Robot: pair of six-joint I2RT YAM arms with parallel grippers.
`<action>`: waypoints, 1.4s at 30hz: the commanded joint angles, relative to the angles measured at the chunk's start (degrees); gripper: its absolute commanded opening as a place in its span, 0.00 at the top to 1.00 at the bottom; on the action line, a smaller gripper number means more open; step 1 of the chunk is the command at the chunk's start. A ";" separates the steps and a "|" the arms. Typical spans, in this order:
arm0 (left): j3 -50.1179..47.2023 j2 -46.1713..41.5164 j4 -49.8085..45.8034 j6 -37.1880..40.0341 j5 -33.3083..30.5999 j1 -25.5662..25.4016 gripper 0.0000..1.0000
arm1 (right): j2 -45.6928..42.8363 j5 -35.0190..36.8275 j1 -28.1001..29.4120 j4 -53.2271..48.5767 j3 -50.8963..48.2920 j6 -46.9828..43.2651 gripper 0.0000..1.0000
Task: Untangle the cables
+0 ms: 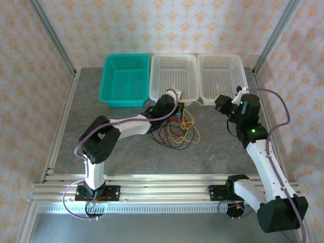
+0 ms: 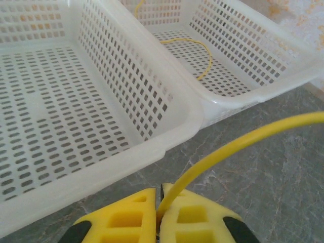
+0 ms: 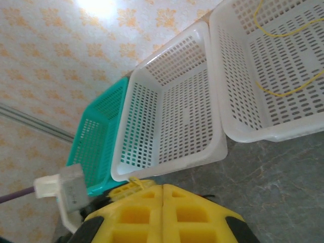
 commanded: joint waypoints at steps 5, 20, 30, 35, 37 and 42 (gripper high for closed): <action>-1.02 -5.20 -3.01 0.79 -6.78 0.13 1.00 | -0.77 6.09 -0.22 -2.81 3.87 -4.65 0.94; -4.72 -11.04 -4.47 -7.88 -6.17 0.21 1.00 | -8.26 21.14 -0.23 -8.07 -2.68 -4.78 0.32; -8.23 -13.95 -0.84 -14.73 -0.39 1.91 1.00 | -5.97 7.36 -0.18 1.06 -13.79 -3.27 0.33; -8.64 -14.40 -0.11 -14.70 1.67 2.48 1.00 | -2.65 -5.12 2.50 12.32 -18.88 -5.62 0.33; -8.74 -14.47 -0.24 -14.62 1.85 2.65 1.00 | -1.25 -6.35 5.73 15.11 -19.27 -7.83 0.32; -8.97 -14.66 -0.16 -14.44 2.47 3.02 1.00 | 3.48 -3.17 12.39 18.26 -18.27 -11.82 0.32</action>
